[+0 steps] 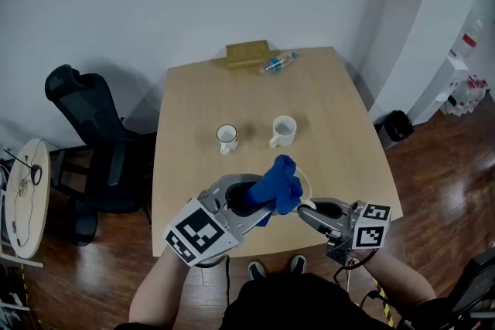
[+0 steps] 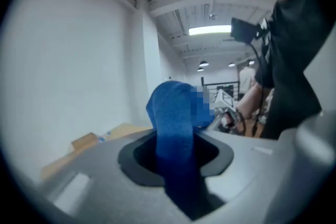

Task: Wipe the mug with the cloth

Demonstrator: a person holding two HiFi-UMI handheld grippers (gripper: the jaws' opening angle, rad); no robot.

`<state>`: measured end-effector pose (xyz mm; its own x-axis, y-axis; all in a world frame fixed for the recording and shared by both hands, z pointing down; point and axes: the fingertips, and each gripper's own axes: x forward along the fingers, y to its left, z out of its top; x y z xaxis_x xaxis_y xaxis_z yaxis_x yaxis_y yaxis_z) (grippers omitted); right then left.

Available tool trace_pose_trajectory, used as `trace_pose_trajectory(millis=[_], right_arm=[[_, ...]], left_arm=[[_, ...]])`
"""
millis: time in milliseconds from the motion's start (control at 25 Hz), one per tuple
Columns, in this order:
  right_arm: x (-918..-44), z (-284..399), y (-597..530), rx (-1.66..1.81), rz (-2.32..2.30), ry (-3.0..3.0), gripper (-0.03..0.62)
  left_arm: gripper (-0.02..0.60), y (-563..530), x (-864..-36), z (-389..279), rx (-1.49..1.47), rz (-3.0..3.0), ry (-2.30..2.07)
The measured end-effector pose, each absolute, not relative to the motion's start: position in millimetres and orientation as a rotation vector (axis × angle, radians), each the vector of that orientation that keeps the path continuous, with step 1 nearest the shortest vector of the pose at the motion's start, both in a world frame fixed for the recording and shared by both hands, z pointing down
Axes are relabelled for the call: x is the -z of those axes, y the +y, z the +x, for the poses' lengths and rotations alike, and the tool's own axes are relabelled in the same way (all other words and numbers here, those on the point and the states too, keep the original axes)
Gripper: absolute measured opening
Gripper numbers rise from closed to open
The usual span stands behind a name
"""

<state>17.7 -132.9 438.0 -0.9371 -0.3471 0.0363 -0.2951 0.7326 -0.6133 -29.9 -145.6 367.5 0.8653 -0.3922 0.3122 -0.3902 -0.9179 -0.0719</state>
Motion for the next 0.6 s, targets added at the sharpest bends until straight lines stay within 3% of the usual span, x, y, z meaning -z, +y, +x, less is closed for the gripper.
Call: trace_pose_trajectory(millis=[320,600], right_arm=[[-393.9,15.2,-69.8,0.786,-0.042,2.959,0.046],[-339.0,1.2,-28.7,0.931,0.388,2.643,0.044]], left_arm=[[0.129,-113.3,-331.8,-52.0,0.304,-3.515,-0.233],[0.129,-90.5,-312.1,-52.7,-0.903,-3.653,-0.84]])
